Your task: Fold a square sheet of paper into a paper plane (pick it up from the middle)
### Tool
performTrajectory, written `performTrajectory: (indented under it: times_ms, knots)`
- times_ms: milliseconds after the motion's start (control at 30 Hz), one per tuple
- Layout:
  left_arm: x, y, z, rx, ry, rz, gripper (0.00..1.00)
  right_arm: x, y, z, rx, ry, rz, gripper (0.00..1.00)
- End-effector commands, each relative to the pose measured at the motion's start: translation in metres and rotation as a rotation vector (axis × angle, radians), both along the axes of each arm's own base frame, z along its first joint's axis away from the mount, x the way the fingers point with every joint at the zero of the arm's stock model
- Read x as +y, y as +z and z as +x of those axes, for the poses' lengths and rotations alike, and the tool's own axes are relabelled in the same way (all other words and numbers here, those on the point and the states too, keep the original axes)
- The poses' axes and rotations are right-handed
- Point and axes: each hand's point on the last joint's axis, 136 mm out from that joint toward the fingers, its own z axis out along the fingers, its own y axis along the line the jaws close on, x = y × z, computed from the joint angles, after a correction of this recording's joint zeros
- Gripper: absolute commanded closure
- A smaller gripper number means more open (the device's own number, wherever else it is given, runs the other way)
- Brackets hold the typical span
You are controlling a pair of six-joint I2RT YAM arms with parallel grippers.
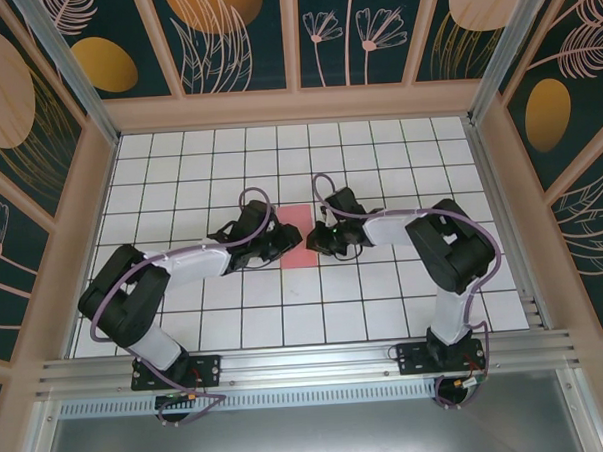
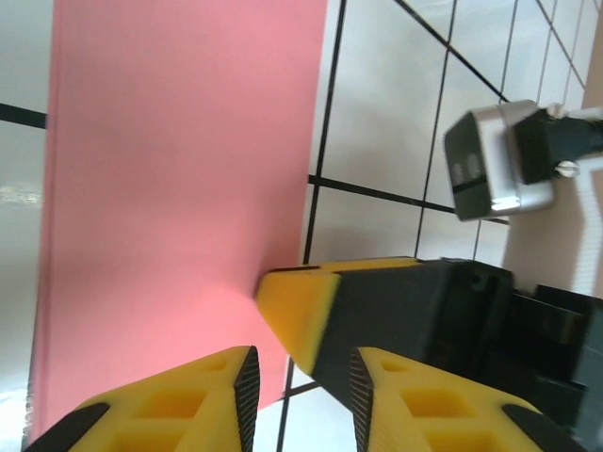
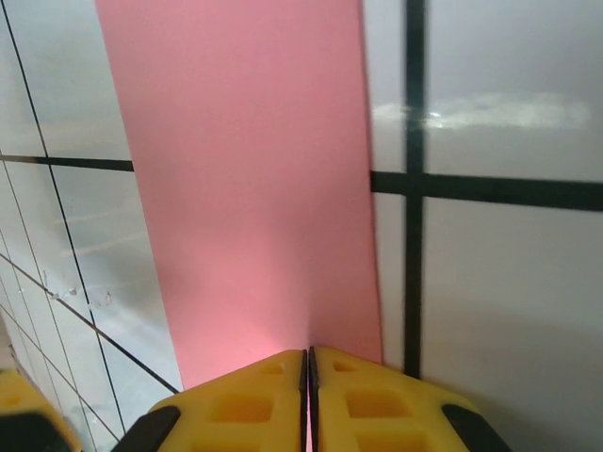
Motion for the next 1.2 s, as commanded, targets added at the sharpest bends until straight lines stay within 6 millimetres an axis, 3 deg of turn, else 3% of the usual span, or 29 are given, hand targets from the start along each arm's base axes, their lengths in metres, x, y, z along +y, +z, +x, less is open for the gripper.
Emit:
performTrajectory:
  times_ms: [0, 133, 267, 367, 733, 967, 1167]
  knots:
    - [-0.005, 0.003, 0.007, -0.035, -0.005, 0.010, 0.65, -0.002, 0.026, 0.005, -0.045, -0.014, 0.059, 0.85]
    - [0.010, -0.002, 0.008, -0.029, 0.034, 0.092, 0.64, -0.002, 0.027, 0.005, -0.054, 0.007, 0.053, 0.85]
    - [0.034, -0.017, -0.002, 0.021, 0.086, 0.193, 0.57, 0.002, 0.026, 0.006, -0.056, 0.018, 0.050, 0.85]
    - [0.039, -0.027, -0.013, 0.068, 0.084, 0.202, 0.51, 0.005, 0.021, 0.009, -0.050, 0.022, 0.045, 0.85]
    - [0.021, -0.024, -0.025, 0.110, 0.012, 0.099, 0.40, -0.006, -0.012, 0.006, 0.013, -0.010, -0.041, 0.85]
    - [0.013, -0.019, -0.026, 0.112, -0.015, 0.062, 0.36, -0.020, -0.023, 0.002, 0.072, -0.080, -0.025, 0.85]
    - [0.015, -0.028, -0.029, 0.143, -0.013, 0.078, 0.35, -0.025, -0.029, -0.002, 0.105, -0.101, -0.018, 0.85]
